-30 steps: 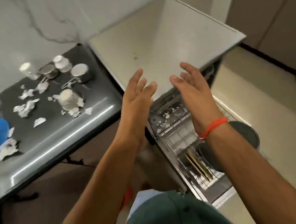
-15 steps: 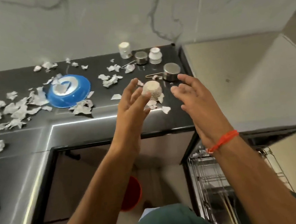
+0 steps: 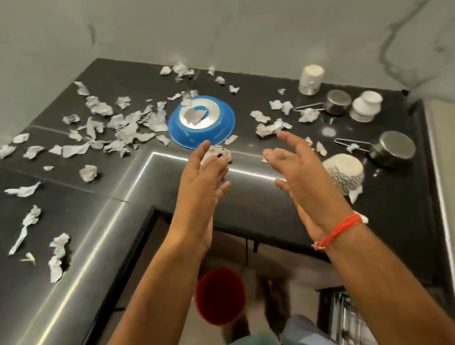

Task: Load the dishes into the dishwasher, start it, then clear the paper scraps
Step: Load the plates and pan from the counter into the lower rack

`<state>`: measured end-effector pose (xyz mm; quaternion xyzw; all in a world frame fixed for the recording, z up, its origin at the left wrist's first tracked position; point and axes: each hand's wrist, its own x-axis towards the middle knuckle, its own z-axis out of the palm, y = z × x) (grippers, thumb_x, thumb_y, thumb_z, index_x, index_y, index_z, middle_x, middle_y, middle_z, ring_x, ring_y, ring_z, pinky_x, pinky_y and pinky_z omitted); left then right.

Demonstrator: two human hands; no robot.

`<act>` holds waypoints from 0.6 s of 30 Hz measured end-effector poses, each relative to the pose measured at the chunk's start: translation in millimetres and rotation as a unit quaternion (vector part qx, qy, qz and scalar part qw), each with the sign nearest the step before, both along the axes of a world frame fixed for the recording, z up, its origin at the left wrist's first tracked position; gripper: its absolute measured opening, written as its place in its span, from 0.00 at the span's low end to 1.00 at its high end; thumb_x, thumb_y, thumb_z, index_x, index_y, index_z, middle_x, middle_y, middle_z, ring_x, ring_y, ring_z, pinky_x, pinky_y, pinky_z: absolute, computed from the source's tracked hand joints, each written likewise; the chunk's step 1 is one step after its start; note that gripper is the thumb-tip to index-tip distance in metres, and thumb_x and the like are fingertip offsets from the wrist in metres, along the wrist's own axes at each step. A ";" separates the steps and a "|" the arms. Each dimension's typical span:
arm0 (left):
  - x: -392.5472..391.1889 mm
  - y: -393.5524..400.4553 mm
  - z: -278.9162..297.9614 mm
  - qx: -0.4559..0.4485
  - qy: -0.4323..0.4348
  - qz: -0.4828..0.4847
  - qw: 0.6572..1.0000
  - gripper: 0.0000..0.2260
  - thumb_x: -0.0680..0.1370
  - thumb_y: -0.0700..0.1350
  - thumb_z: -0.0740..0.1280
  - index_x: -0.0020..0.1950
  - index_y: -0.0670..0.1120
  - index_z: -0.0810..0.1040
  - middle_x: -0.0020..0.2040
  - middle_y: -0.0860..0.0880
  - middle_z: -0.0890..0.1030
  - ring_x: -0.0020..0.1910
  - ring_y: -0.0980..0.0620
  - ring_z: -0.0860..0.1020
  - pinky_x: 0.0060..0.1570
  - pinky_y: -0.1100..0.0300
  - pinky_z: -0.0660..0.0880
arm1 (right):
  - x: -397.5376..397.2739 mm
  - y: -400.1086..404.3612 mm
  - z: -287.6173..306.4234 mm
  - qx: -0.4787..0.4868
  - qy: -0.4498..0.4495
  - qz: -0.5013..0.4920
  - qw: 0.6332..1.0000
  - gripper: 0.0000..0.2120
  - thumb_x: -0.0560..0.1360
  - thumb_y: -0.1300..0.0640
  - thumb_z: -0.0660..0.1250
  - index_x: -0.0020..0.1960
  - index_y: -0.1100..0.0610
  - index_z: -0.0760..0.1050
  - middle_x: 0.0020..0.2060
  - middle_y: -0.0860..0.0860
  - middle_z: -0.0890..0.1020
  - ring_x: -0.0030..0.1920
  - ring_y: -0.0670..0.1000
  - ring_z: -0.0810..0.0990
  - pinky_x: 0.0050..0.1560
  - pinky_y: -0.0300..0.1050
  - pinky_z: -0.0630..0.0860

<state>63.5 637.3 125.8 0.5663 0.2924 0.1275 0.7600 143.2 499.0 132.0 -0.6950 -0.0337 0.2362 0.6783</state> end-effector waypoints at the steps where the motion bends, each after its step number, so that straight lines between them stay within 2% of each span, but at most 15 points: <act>1: 6.9 7.7 -2.3 0.001 0.006 0.017 1.000 0.24 0.80 0.47 0.68 0.76 0.56 0.68 0.63 0.54 0.80 0.63 0.54 0.80 0.66 0.51 0.75 | 10.4 10.5 -3.0 0.000 0.010 0.017 1.000 0.24 0.78 0.51 0.68 0.72 0.43 0.68 0.63 0.48 0.78 0.62 0.43 0.76 0.69 0.53 0.70; 4: 31.8 26.1 -8.9 -0.001 0.039 0.043 0.998 0.23 0.82 0.45 0.66 0.77 0.54 0.66 0.55 0.55 0.84 0.58 0.56 0.82 0.60 0.55 0.77 | 42.9 38.9 -11.5 0.007 0.050 0.060 0.997 0.25 0.79 0.52 0.68 0.73 0.47 0.66 0.54 0.42 0.79 0.55 0.39 0.77 0.68 0.51 0.70; 6: 52.5 39.1 -15.2 0.012 0.076 0.047 0.996 0.24 0.82 0.46 0.65 0.78 0.53 0.64 0.60 0.52 0.81 0.60 0.55 0.80 0.57 0.57 0.77 | 67.4 59.0 -16.4 -0.002 0.059 0.097 0.994 0.25 0.79 0.52 0.68 0.74 0.48 0.65 0.52 0.40 0.78 0.53 0.39 0.76 0.65 0.50 0.71; 8: 75.3 56.6 -26.9 0.026 0.111 0.045 0.993 0.25 0.83 0.47 0.65 0.79 0.53 0.63 0.68 0.49 0.76 0.65 0.52 0.76 0.60 0.55 0.76 | 93.0 78.6 -25.3 -0.027 0.051 0.131 0.990 0.25 0.79 0.52 0.68 0.74 0.49 0.65 0.57 0.44 0.78 0.55 0.42 0.76 0.64 0.49 0.72; 11: 109.1 88.3 -49.1 0.021 0.156 0.065 0.985 0.26 0.82 0.51 0.65 0.79 0.51 0.63 0.71 0.49 0.72 0.68 0.49 0.73 0.68 0.50 0.72 | 134.6 106.6 -44.1 -0.089 0.028 0.176 0.980 0.25 0.79 0.52 0.68 0.73 0.50 0.66 0.68 0.51 0.72 0.64 0.50 0.72 0.68 0.52 0.70; 13: 125.4 104.5 -62.5 0.028 0.188 0.073 0.979 0.25 0.82 0.52 0.65 0.78 0.50 0.63 0.72 0.49 0.71 0.67 0.49 0.72 0.68 0.49 0.71 | 160.5 120.0 -57.9 -0.136 0.006 0.198 0.971 0.25 0.79 0.52 0.68 0.73 0.51 0.66 0.71 0.52 0.70 0.65 0.51 0.72 0.68 0.51 0.70; 16: 143.3 121.4 -78.2 0.089 0.235 0.066 0.966 0.28 0.83 0.53 0.64 0.80 0.48 0.60 0.75 0.48 0.68 0.69 0.49 0.71 0.63 0.55 0.69 | 196.2 140.0 -74.3 -0.203 -0.033 0.244 0.948 0.27 0.79 0.51 0.67 0.75 0.52 0.64 0.71 0.52 0.70 0.62 0.49 0.72 0.62 0.45 0.70; 18: 151.7 130.4 -85.1 0.134 0.257 0.058 0.955 0.30 0.82 0.54 0.64 0.81 0.48 0.58 0.76 0.46 0.68 0.70 0.47 0.72 0.69 0.54 0.69 | 215.9 150.5 -82.8 -0.238 -0.053 0.262 0.934 0.29 0.79 0.48 0.67 0.76 0.52 0.61 0.71 0.52 0.70 0.63 0.51 0.73 0.62 0.46 0.70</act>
